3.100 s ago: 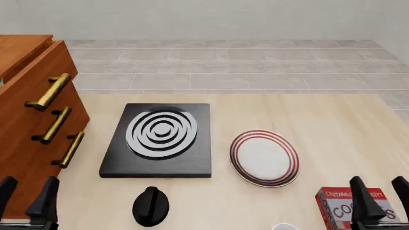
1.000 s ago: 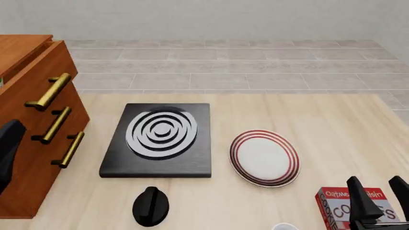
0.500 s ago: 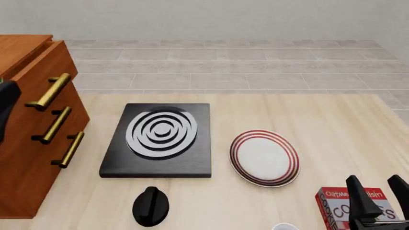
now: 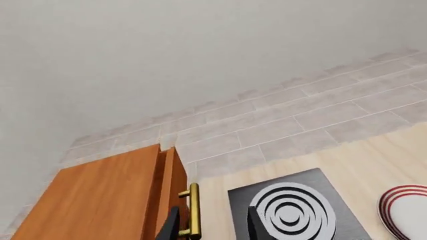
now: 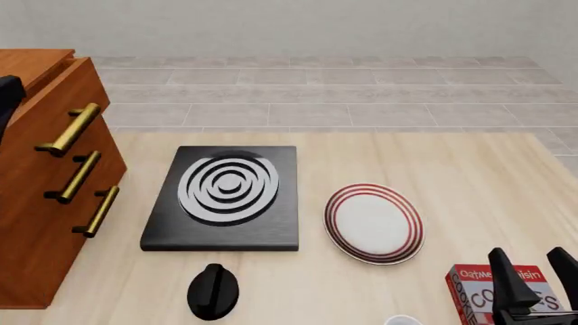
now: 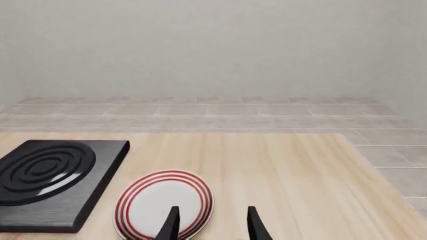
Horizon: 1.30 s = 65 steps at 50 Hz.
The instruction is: Pick the akita bowl in the top layer of the wooden cabinet and place it on the plate.
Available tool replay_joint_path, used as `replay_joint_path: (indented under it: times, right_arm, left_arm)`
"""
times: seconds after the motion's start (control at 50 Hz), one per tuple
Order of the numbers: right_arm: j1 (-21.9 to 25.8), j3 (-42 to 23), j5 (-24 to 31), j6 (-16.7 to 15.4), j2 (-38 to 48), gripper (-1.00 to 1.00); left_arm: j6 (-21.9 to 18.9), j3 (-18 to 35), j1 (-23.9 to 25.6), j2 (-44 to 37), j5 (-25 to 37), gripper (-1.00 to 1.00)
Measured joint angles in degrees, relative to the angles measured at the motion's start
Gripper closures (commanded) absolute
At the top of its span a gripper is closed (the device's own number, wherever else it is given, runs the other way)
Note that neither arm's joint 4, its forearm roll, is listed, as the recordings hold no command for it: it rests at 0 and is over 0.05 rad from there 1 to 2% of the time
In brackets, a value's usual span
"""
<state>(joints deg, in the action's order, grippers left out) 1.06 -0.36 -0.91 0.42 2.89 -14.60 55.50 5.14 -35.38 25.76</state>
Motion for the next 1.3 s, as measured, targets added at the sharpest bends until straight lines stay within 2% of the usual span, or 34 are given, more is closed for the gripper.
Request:
replay_joint_path:
  times: [0.32, 0.64, 0.9, 1.3]
  right_arm:
    - [0.1, -0.1, 0.5, -0.1, -0.2, -1.0]
    - [0.2, -0.2, 0.9, -0.3, -0.6, -1.0]
    - [0.3, -0.2, -0.4, -0.4, 0.8, -1.0]
    - [0.3, -0.1, -3.2, -0.5, 3.4, -1.0]
  left_arm:
    - [-4.2, 6.2, -1.6, -4.5, 4.7, -1.0]
    - [-4.3, 11.8, -2.8, -8.4, 11.0, -1.0]
    - [-4.6, 15.2, -5.6, -11.7, 16.0, -1.0]
    - [-3.1, 17.1, -10.3, -16.5, 20.7, -1.0]
